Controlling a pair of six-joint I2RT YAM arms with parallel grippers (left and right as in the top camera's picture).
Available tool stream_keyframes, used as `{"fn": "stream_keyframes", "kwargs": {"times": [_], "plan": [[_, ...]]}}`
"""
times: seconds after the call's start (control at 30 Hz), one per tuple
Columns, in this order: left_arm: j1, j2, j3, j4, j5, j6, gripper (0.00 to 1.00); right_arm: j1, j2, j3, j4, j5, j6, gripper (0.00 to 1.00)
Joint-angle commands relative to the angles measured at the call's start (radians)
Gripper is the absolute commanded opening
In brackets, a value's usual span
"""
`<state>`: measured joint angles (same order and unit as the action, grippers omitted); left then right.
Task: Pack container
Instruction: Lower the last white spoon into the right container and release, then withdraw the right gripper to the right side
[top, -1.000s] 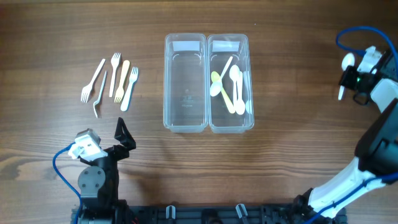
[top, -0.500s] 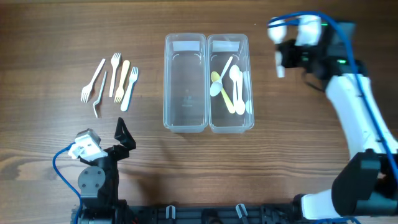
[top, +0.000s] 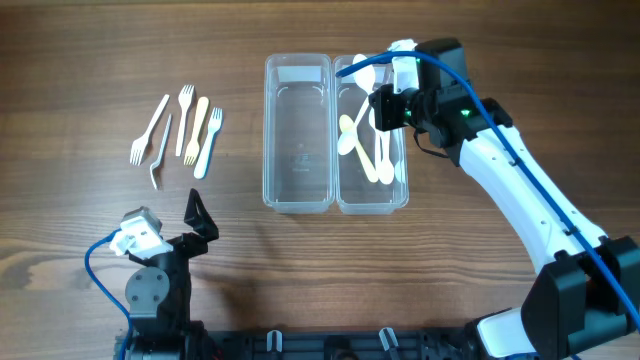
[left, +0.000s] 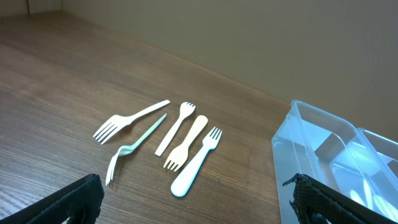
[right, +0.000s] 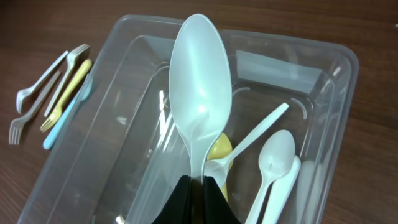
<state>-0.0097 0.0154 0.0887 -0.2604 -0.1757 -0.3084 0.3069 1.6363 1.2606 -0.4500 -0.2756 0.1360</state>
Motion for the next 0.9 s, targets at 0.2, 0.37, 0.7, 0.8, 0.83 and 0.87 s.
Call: {"fn": "stream_keyframes", "kwargs": {"times": [0.2, 0.37, 0.7, 0.8, 0.83, 0.87], "plan": [[0.008, -0.005, -0.006, 0.004, -0.009, 0.016, 1.00, 0.011, 0.107, -0.011, -0.060, 0.017, 0.029, 0.04], [0.008, -0.005, -0.006, 0.004, -0.009, 0.016, 1.00, 0.011, 0.130, -0.010, -0.020, -0.013, 0.020, 0.32], [0.008, -0.005, -0.006, 0.004, -0.009, 0.016, 1.00, -0.063, -0.069, 0.071, -0.034, 0.299, -0.029, 1.00], [0.008, -0.005, -0.006, 0.004, -0.009, 0.016, 1.00, -0.103, -0.130, 0.071, -0.085, 0.557, -0.189, 1.00], [0.008, -0.005, -0.006, 0.004, -0.009, 0.016, 1.00, -0.116, -0.138, 0.071, -0.107, 0.648, -0.214, 1.00], [0.008, -0.005, -0.006, 0.004, -0.009, 0.016, 1.00, -0.127, -0.139, 0.071, -0.123, 0.706, -0.219, 1.00]]}}
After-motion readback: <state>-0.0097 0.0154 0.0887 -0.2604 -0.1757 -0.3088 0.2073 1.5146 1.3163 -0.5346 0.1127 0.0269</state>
